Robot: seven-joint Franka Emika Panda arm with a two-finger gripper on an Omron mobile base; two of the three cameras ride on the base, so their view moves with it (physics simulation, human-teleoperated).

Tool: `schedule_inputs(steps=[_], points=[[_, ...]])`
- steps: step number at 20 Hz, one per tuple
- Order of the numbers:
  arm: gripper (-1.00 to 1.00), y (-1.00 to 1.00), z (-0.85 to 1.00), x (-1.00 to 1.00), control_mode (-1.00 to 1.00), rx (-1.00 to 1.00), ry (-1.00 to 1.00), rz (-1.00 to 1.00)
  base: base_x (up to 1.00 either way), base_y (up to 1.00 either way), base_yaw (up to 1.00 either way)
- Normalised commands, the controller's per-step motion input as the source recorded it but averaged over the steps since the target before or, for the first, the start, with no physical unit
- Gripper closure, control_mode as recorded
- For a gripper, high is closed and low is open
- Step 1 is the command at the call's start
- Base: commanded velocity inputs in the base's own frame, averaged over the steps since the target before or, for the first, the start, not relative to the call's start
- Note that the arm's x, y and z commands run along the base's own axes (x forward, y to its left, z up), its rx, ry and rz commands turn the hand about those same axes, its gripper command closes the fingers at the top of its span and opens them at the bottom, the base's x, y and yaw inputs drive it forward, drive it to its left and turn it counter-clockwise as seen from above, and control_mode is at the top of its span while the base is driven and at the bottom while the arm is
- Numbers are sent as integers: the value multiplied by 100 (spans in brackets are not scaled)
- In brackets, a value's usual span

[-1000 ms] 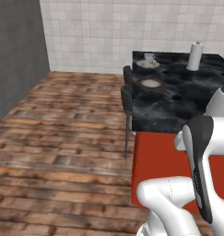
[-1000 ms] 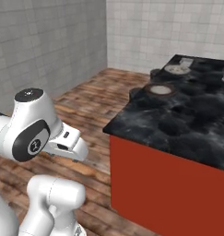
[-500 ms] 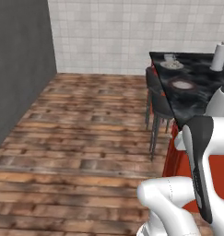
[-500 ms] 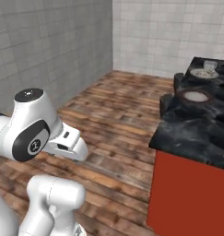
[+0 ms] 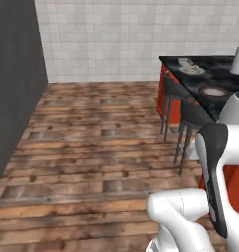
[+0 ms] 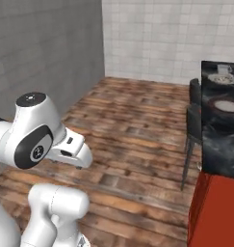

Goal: Place two dumplings into each of the tupperware containers and then place the containers in the fridge.

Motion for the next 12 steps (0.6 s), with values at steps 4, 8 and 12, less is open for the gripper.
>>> schedule_inputs(steps=[4, 8, 12], points=[[-100, 0, 0, 0, 100, 0, 0, 0, 100, 100, -50], [-100, 0, 0, 0, 100, 0, 0, 0, 100, 100, -46], [-100, 0, 0, 0, 100, 0, 0, 0, 100, 100, -45]])
